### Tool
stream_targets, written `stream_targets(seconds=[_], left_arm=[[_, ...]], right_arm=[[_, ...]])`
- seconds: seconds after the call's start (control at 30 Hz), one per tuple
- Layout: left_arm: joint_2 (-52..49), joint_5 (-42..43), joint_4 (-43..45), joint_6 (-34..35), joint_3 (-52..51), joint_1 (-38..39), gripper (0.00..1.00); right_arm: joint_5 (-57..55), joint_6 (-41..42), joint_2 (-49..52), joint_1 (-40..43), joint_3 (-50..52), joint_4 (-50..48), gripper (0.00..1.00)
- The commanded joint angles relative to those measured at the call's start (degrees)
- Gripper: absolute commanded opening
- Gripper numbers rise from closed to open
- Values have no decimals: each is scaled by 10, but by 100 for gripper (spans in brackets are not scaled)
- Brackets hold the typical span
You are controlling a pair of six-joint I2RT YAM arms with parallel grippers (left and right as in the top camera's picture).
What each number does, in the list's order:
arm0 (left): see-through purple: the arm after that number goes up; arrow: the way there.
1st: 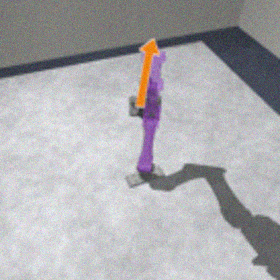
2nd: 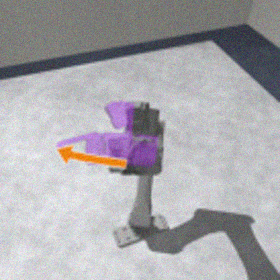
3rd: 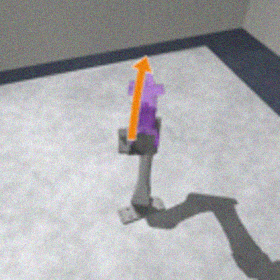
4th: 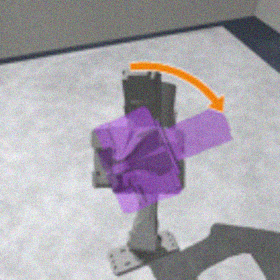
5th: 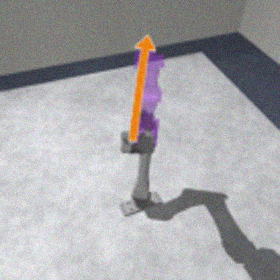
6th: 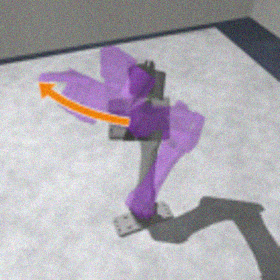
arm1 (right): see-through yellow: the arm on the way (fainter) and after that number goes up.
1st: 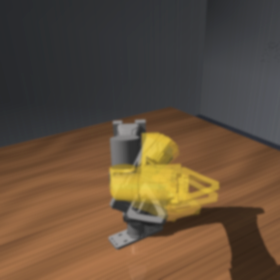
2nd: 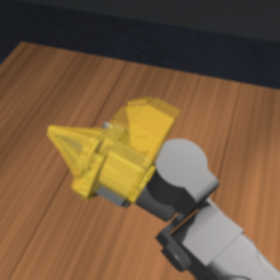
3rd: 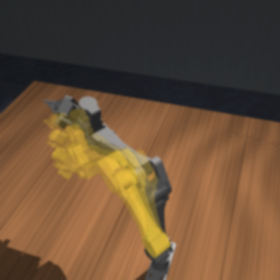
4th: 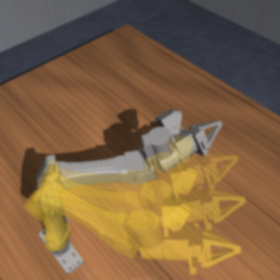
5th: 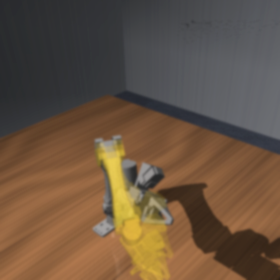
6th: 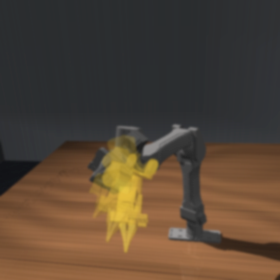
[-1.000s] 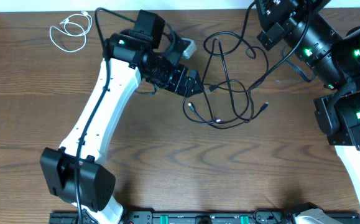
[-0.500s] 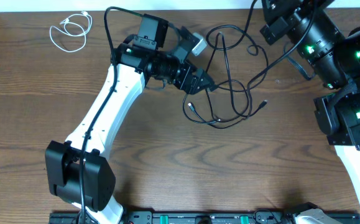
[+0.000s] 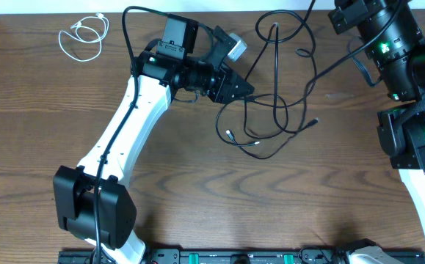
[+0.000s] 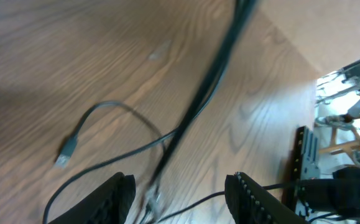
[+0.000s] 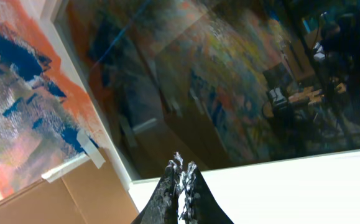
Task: Untangle cables
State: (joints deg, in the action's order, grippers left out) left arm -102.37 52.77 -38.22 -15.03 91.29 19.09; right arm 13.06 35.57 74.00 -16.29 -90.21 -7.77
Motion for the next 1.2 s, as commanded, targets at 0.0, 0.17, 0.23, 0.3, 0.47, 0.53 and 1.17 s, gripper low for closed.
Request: stream_targets(seconds=[0.0,0.17,0.23,0.3,0.47,0.53,1.17], left_arm=[[-4,36,6,-1,-2,0,52],[-4,36,11,-1,-6,1,49],[-4,36,21,-1,-9,3,49],[-4,36,25,-1,-10,7,48],[-4,35,49,-1,-10,10,44],[-4,35,59,0,-10,10,44],[0,-64,76,138,-5,-3,7]], right_arm=[[-7,21,-3,2,-13,-3,1],[-7,38,-3,2,-13,-17,1],[-7,43,-3,2,-13,-22,1],[-7,43,-3,2,-13,-23,1],[-7,54,-3,2,-13,-23,1],[-7,64,-3,2,-13,-24,1],[-14,64,-7,41,-13,34,1]])
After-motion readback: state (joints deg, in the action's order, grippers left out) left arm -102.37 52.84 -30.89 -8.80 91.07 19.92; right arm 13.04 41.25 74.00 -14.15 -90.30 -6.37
